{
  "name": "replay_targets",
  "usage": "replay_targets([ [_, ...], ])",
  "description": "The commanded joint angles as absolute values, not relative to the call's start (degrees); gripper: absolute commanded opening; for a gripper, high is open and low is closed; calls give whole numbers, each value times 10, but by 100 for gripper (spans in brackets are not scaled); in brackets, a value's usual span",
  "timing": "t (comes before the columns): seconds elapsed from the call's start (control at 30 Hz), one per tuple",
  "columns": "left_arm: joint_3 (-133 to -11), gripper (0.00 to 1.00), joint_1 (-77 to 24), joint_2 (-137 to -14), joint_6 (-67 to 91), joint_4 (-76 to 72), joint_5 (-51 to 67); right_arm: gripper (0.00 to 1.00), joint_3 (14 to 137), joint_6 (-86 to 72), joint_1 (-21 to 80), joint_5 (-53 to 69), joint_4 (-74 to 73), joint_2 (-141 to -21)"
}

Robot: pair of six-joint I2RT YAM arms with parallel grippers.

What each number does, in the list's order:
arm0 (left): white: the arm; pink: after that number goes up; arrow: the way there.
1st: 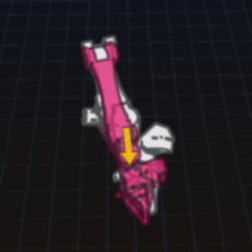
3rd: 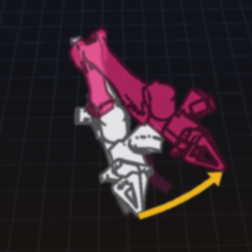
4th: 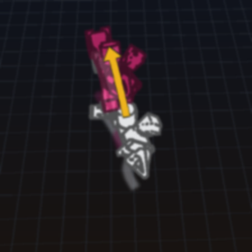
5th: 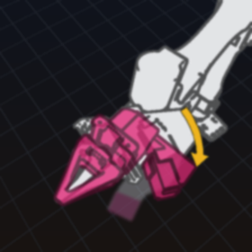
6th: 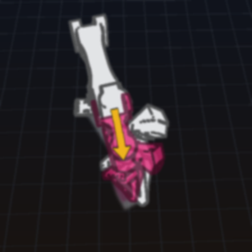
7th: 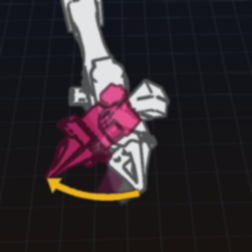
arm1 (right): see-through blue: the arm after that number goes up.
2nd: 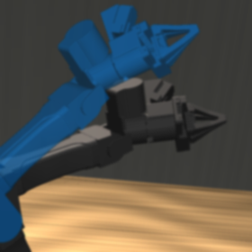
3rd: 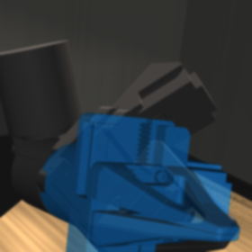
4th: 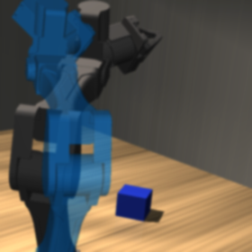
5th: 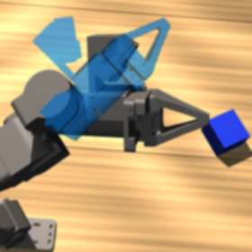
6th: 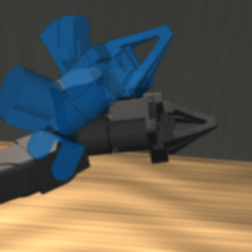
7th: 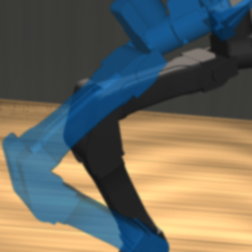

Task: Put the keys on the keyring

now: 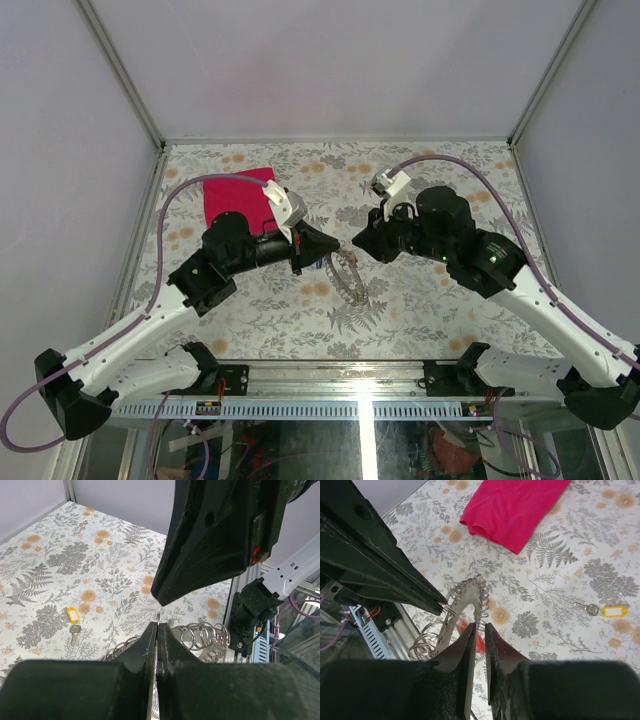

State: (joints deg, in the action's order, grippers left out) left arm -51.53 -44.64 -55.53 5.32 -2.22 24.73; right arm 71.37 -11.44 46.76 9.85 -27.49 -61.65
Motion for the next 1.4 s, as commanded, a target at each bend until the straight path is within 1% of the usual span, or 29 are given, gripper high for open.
replay_targets([
  [0.0,-533,0,-448,-538,56,-90,250,17,708,-84,464,62,-249,-578],
  [0.17,-532,0,-448,-536,59,-94,252,15,706,-83,464,82,-247,-577],
  [0.37,-532,0,-447,-533,58,-98,265,26,694,-98,464,95,-217,-574],
  [0.5,-530,0,-447,-529,60,-104,286,26,681,-84,464,71,-200,-557],
  [0.63,-525,0,-447,-527,66,-114,292,26,650,-43,464,71,-185,-526],
  [0.83,-525,0,-447,-538,71,-118,294,37,648,3,464,93,-225,-513],
  [0.9,-528,0,-447,-545,73,-113,288,40,658,5,464,65,-247,-514],
  [1.03,-544,0,-447,-565,63,-79,273,43,668,-1,464,-59,-284,-506],
  [1.1,-542,0,-447,-572,63,-72,271,45,663,0,464,-83,-281,-496],
  [1.3,-529,0,-447,-583,69,-78,275,52,625,4,464,18,-255,-476],
  [1.37,-527,0,-447,-587,69,-77,277,54,611,-2,464,26,-241,-468],
])
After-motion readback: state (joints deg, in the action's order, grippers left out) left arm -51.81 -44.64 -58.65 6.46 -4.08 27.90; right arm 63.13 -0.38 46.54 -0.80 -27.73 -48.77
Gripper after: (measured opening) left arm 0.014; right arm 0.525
